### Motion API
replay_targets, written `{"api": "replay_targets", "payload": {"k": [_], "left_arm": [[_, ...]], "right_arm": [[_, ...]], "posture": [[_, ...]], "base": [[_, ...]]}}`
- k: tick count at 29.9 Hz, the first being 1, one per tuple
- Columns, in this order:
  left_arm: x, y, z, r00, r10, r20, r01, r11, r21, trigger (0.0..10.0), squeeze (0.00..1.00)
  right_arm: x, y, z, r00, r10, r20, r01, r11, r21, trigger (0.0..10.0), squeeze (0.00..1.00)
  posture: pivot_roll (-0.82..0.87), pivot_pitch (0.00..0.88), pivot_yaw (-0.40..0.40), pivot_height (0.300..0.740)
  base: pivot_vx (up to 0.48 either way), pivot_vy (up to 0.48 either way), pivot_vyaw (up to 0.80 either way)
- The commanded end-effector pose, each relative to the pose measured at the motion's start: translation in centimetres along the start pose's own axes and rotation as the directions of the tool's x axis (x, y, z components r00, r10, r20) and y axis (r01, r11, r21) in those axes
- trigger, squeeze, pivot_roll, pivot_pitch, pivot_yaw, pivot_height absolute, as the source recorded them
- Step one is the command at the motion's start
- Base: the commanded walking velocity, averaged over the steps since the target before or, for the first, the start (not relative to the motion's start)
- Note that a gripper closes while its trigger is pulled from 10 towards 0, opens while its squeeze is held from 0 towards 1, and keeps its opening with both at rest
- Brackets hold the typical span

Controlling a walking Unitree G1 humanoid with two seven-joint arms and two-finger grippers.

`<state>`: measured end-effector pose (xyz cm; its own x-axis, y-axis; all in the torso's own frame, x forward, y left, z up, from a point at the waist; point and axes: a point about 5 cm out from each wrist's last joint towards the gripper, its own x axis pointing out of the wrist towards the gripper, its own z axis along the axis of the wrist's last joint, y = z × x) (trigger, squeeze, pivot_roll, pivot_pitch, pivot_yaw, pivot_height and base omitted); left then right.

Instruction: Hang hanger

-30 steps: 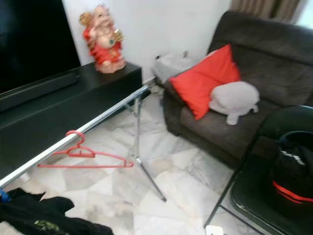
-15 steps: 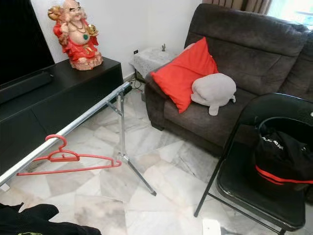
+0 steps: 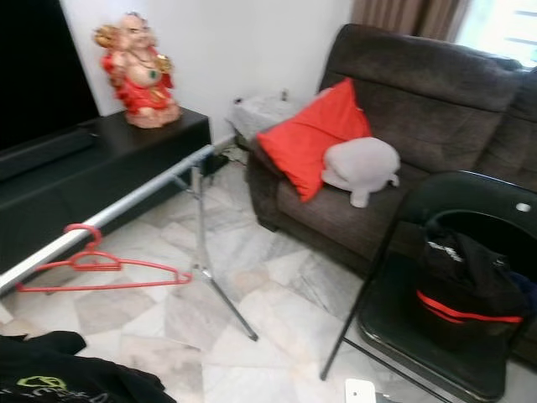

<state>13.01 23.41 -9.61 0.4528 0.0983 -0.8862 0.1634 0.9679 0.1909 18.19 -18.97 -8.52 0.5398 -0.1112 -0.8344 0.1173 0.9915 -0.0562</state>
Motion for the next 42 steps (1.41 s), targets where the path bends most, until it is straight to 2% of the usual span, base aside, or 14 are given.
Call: {"api": "replay_targets", "payload": {"k": [1, 10, 17, 34, 42], "left_arm": [[0.04, -0.65, -0.19, 1.0, -0.019, -0.014, 0.019, 1.0, 0.015, 10.0, 0.0], [0.06, -0.66, -0.14, 1.0, -0.017, -0.015, 0.017, 1.0, 0.013, 10.0, 0.0], [0.07, -0.67, -0.05, 1.0, -0.014, -0.007, 0.014, 1.0, -0.028, 10.0, 0.0], [0.09, -0.73, -0.1, 1.0, -0.019, -0.018, 0.018, 0.999, -0.042, 10.0, 0.0], [0.11, -0.77, 0.08, 1.0, -0.027, -0.01, 0.026, 0.999, -0.039, 10.0, 0.0]], "right_arm": [[-0.03, -0.74, 0.0, 1.0, -0.024, 0.006, 0.024, 1.0, 0.003, 10.0, 0.0], [-0.02, -0.77, 0.1, 1.0, -0.029, 0.012, 0.029, 1.0, 0.004, 10.0, 0.0], [-0.03, -0.81, 0.1, 0.999, -0.03, 0.015, 0.03, 1.0, 0.004, 10.0, 0.0], [-0.04, -0.95, 0.15, 0.999, -0.028, 0.019, 0.028, 1.0, -0.001, 10.0, 0.0], [-0.02, -0.98, 0.22, 0.999, -0.033, 0.019, 0.033, 0.999, 0.001, 10.0, 0.0]], "posture": [[0.08, 0.0, 0.03, 0.74], [0.08, 0.0, 0.029, 0.74], [0.07, 0.0, 0.028, 0.74], [0.07, 0.0, 0.025, 0.74], [0.07, 0.0, 0.027, 0.74]], "base": [[0.0, -0.435, 0.0], [0.0, -0.407, 0.0], [0.0, 0.0, 0.0], [0.0, 0.0, 0.0], [0.3, 0.0, 0.0]]}}
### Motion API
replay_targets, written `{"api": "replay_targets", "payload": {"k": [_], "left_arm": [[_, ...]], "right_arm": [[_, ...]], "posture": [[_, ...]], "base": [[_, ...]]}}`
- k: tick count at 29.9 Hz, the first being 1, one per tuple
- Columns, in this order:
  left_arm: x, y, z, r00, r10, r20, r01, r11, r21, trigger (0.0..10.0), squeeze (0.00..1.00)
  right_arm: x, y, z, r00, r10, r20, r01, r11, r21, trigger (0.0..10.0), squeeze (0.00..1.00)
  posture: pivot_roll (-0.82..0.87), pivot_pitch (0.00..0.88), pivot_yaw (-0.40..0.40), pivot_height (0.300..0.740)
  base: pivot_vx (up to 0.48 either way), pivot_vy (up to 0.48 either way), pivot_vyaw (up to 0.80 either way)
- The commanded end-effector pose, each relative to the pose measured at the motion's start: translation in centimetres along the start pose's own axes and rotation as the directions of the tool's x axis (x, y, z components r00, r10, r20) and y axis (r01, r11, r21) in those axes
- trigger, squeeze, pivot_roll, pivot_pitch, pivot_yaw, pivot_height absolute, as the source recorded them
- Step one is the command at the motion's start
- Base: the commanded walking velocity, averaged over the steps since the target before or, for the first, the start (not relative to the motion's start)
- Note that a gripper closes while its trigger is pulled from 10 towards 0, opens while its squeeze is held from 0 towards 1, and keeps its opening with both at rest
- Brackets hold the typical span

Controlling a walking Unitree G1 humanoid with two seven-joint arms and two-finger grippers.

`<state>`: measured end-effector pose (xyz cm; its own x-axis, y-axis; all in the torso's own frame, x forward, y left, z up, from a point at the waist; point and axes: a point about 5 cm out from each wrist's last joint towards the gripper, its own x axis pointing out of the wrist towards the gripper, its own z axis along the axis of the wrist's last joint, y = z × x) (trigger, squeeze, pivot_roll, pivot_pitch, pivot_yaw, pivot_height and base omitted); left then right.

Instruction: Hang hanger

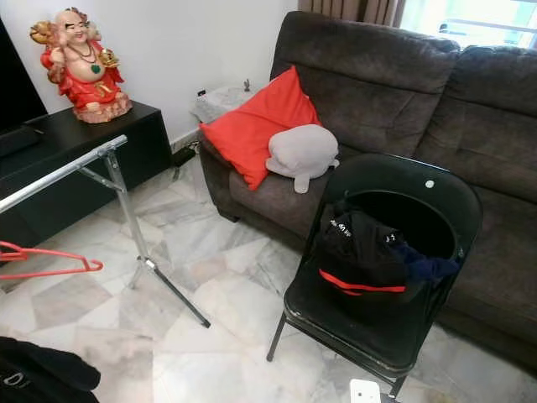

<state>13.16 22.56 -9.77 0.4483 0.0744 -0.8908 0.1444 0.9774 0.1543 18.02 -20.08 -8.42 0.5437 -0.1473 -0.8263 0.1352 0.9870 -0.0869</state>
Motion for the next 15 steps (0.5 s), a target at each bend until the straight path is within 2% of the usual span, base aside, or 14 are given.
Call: {"api": "replay_targets", "payload": {"k": [1, 13, 15], "left_arm": [[-0.01, 0.07, -0.15, 1.0, -0.002, -0.01, 0.002, 1.0, -0.003, 10.0, 0.0], [0.02, 0.11, 0.09, 1.0, -0.011, -0.007, 0.011, 1.0, 0.008, 10.0, 0.0], [0.03, 0.1, 0.13, 1.0, -0.013, -0.007, 0.013, 1.0, 0.01, 10.0, 0.0]], "right_arm": [[0.03, 0.16, 0.26, 1.0, 0.002, 0.009, -0.002, 1.0, 0.004, 10.0, 0.0], [0.04, 0.22, 0.56, 0.999, -0.008, 0.032, 0.007, 1.0, 0.017, 10.0, 0.0], [0.04, 0.2, 0.62, 0.999, -0.011, 0.037, 0.01, 1.0, 0.016, 10.0, 0.0]], "posture": [[0.06, 0.0, 0.029, 0.74], [0.04, 0.0, 0.039, 0.74], [0.04, 0.0, 0.039, 0.74]], "base": [[0.322, 0.0, 0.0], [0.335, 0.0, 0.0], [0.0, 0.0, 0.0]]}}
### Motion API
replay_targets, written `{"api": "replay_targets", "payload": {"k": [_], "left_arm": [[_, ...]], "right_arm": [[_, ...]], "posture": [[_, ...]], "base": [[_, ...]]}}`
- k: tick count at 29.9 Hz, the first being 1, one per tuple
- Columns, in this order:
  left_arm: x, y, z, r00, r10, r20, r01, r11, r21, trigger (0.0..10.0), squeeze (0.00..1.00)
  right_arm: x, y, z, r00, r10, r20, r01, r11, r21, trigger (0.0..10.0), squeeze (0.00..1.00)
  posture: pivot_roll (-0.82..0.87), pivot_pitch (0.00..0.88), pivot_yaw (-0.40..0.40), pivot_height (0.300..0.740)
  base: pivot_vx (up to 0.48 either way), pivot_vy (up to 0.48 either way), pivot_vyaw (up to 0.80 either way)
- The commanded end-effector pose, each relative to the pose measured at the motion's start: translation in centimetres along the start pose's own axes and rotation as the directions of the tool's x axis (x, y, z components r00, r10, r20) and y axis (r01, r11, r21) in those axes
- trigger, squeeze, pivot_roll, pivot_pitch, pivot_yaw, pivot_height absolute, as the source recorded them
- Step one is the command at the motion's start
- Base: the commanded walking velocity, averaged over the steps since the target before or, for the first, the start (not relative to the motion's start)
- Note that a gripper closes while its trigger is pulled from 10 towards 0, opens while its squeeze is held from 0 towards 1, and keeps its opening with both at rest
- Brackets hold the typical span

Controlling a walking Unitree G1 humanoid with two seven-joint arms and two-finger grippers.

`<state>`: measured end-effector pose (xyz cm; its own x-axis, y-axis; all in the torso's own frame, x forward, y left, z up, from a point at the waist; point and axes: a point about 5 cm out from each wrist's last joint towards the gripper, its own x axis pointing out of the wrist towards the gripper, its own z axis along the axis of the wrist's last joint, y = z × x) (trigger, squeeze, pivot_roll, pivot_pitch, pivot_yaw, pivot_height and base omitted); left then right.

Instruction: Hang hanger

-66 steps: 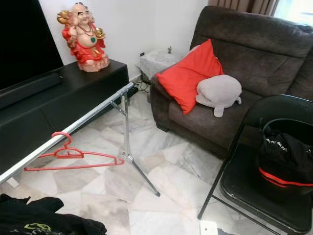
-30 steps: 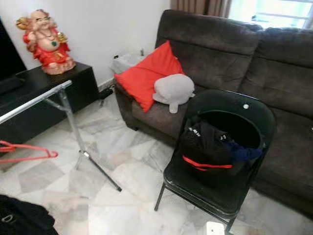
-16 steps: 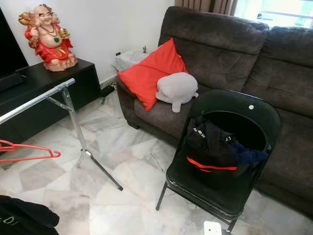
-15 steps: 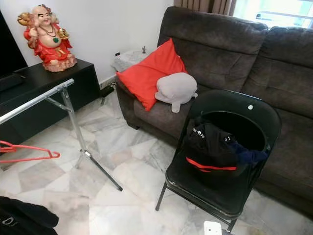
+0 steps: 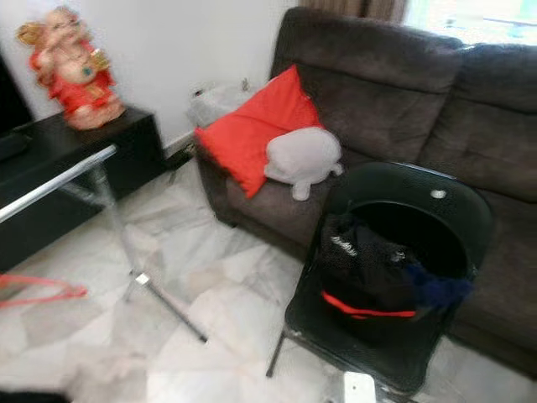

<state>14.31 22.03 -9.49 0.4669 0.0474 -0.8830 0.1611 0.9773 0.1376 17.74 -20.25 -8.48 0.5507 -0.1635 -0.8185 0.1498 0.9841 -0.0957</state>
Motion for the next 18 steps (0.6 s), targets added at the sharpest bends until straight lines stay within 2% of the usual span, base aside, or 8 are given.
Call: {"api": "replay_targets", "payload": {"k": [1, 9, 18], "left_arm": [[-0.2, 0.3, -1.0, 1.0, 0.004, -0.028, -0.004, 1.0, 0.004, 10.0, 0.0], [-0.2, 0.3, -0.8, 1.0, 0.004, -0.026, -0.003, 1.0, 0.004, 10.0, 0.0], [-0.2, 0.2, -0.9, 0.999, -0.002, -0.033, 0.003, 1.0, 0.013, 10.0, 0.0]], "right_arm": [[0.1, 0.4, 1.0, 0.999, 0.001, 0.033, -0.001, 1.0, 0.002, 10.0, 0.0], [0.1, 0.2, 1.4, 0.997, -0.025, 0.066, 0.025, 1.0, -0.005, 10.0, 0.0], [-0.1, -0.2, 2.0, 0.98, -0.107, 0.17, 0.111, 0.994, -0.016, 10.0, 0.0]], "posture": [[0.04, 0.0, 0.038, 0.74], [0.03, 0.0, 0.035, 0.74], [0.02, 0.0, 0.033, 0.74]], "base": [[0.0, 0.0, 0.0], [0.0, 0.0, 0.0], [0.0, 0.0, 0.0]]}}
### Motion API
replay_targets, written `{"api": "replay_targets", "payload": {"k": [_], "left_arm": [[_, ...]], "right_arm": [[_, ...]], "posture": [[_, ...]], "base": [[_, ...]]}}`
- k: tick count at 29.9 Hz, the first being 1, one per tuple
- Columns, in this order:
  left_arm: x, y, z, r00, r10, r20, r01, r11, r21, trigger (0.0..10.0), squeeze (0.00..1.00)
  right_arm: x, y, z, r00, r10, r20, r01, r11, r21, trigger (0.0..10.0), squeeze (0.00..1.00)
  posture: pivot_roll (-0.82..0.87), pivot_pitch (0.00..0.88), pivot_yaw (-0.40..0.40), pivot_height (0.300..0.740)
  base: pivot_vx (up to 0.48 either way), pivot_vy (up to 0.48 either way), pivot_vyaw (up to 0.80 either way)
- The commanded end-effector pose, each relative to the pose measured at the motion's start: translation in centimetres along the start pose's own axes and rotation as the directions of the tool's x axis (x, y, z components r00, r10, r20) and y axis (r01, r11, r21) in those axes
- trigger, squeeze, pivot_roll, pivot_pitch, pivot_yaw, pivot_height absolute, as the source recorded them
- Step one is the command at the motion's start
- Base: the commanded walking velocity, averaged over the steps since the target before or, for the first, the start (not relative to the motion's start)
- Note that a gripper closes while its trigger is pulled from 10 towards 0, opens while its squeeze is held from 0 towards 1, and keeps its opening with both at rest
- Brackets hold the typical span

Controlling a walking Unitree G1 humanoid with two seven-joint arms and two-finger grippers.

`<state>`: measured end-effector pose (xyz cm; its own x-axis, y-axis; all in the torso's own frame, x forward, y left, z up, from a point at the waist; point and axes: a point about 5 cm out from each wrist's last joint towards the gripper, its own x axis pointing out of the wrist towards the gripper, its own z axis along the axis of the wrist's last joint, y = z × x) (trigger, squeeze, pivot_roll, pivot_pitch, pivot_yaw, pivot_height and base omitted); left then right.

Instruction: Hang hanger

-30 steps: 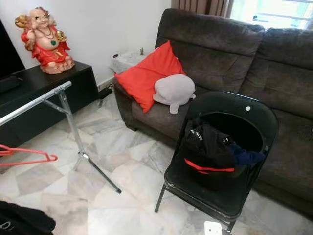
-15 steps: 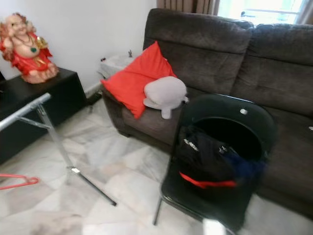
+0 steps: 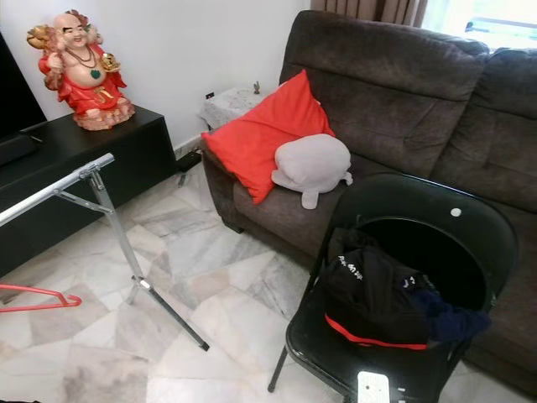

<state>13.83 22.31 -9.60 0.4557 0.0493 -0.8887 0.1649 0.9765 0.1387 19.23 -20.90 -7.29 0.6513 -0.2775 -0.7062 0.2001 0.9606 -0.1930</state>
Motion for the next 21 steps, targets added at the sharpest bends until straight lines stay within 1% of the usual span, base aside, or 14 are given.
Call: {"api": "replay_targets", "payload": {"k": [1, 2, 6, 7, 8, 10, 12, 13, 14, 15, 16, 18, 20, 21], "left_arm": [[-0.1, 0.1, -0.4, 1.0, -0.001, -0.02, 0.001, 1.0, 0.011, 10.0, 0.0], [-0.1, 0.1, -0.5, 1.0, -0.001, -0.021, 0.001, 1.0, 0.01, 10.0, 0.0], [-0.1, 0.1, -0.6, 1.0, -0.006, -0.021, 0.006, 1.0, 0.011, 10.0, 0.0], [-0.1, 0.1, -0.6, 1.0, -0.006, -0.021, 0.006, 1.0, 0.011, 10.0, 0.0], [-0.1, 0.1, -0.6, 1.0, -0.008, -0.023, 0.008, 1.0, 0.013, 10.0, 0.0], [-0.1, 0.0, -0.6, 1.0, -0.01, -0.024, 0.011, 1.0, 0.016, 10.0, 0.0], [-0.1, 0.0, -0.7, 1.0, -0.011, -0.025, 0.012, 1.0, 0.016, 10.0, 0.0], [-0.1, 0.0, -0.7, 1.0, -0.013, -0.025, 0.014, 1.0, 0.018, 10.0, 0.0], [-0.1, 0.0, -0.7, 1.0, -0.014, -0.026, 0.015, 1.0, 0.019, 10.0, 0.0], [-0.1, 0.0, -0.7, 1.0, -0.014, -0.026, 0.015, 1.0, 0.019, 10.0, 0.0], [-0.1, 0.0, -0.7, 1.0, -0.016, -0.026, 0.017, 1.0, 0.022, 10.0, 0.0], [-0.1, 0.0, -0.6, 0.999, -0.02, -0.027, 0.021, 0.999, 0.028, 10.0, 0.0], [-0.1, 0.0, -0.6, 0.999, -0.025, -0.029, 0.026, 0.999, 0.037, 10.0, 0.0], [-0.1, 0.0, -0.6, 0.999, -0.025, -0.029, 0.026, 0.999, 0.037, 10.0, 0.0]], "right_arm": [[-0.1, 0.2, 0.2, 0.999, -0.007, 0.034, 0.008, 1.0, -0.021, 10.0, 0.0], [-0.1, 0.2, 0.3, 0.999, -0.01, 0.042, 0.011, 0.999, -0.034, 10.0, 0.0], [-0.1, 0.2, 0.7, 0.995, 0.0, 0.099, 0.015, 0.989, -0.147, 10.0, 0.0], [-0.1, 0.2, 0.8, 0.995, 0.002, 0.099, 0.014, 0.987, -0.159, 10.0, 0.0], [0.0, 0.3, 1.0, 0.994, 0.03, 0.108, -0.003, 0.97, -0.243, 10.0, 0.0], [0.0, 0.4, 1.2, 0.991, 0.055, 0.119, -0.017, 0.954, -0.298, 10.0, 0.0], [0.1, 0.4, 1.3, 0.99, 0.066, 0.122, -0.014, 0.922, -0.388, 10.0, 0.0], [0.1, 0.5, 1.6, 0.987, 0.073, 0.143, 0.001, 0.888, -0.459, 10.0, 0.0], [0.1, 0.5, 1.7, 0.986, 0.07, 0.152, 0.011, 0.878, -0.479, 10.0, 0.0], [0.1, 0.5, 1.7, 0.986, 0.07, 0.152, 0.011, 0.878, -0.479, 10.0, 0.0], [0.1, 0.5, 1.9, 0.982, 0.063, 0.176, 0.039, 0.851, -0.524, 10.0, 0.0], [0.1, 0.5, 2.1, 0.977, 0.055, 0.205, 0.072, 0.822, -0.565, 10.0, 0.0], [0.0, 0.5, 2.3, 0.971, 0.045, 0.237, 0.107, 0.799, -0.592, 10.0, 0.0], [0.0, 0.5, 2.3, 0.971, 0.045, 0.237, 0.107, 0.799, -0.592, 10.0, 0.0]], "posture": [[0.02, 0.0, 0.032, 0.74], [0.02, 0.0, 0.031, 0.74], [0.02, 0.0, 0.024, 0.74], [0.02, 0.0, 0.024, 0.74], [0.0, 0.0, 0.021, 0.74], [0.0, 0.0, 0.02, 0.74], [0.0, 0.0, 0.019, 0.74], [-0.01, 0.0, 0.017, 0.74], [-0.01, 0.0, 0.017, 0.74], [-0.01, 0.0, 0.017, 0.74], [-0.02, 0.0, 0.019, 0.74], [-0.03, 0.0, 0.021, 0.74], [-0.04, 0.0, 0.023, 0.74], [-0.04, 0.0, 0.023, 0.74]], "base": [[0.0, 0.0, 0.0], [0.0, 0.0, 0.0], [0.0, 0.0, 0.0], [0.0, 0.0, 0.0], [0.0, 0.0, 0.0], [0.0, 0.0, 0.0], [0.0, 0.0, 0.0], [0.0, 0.0, 0.0], [0.0, 0.0, 0.0], [0.0, 0.0, 0.0], [0.0, 0.0, 0.0], [0.0, 0.0, 0.0], [0.0, 0.0, 0.0], [0.0, 0.0, 0.0]]}}
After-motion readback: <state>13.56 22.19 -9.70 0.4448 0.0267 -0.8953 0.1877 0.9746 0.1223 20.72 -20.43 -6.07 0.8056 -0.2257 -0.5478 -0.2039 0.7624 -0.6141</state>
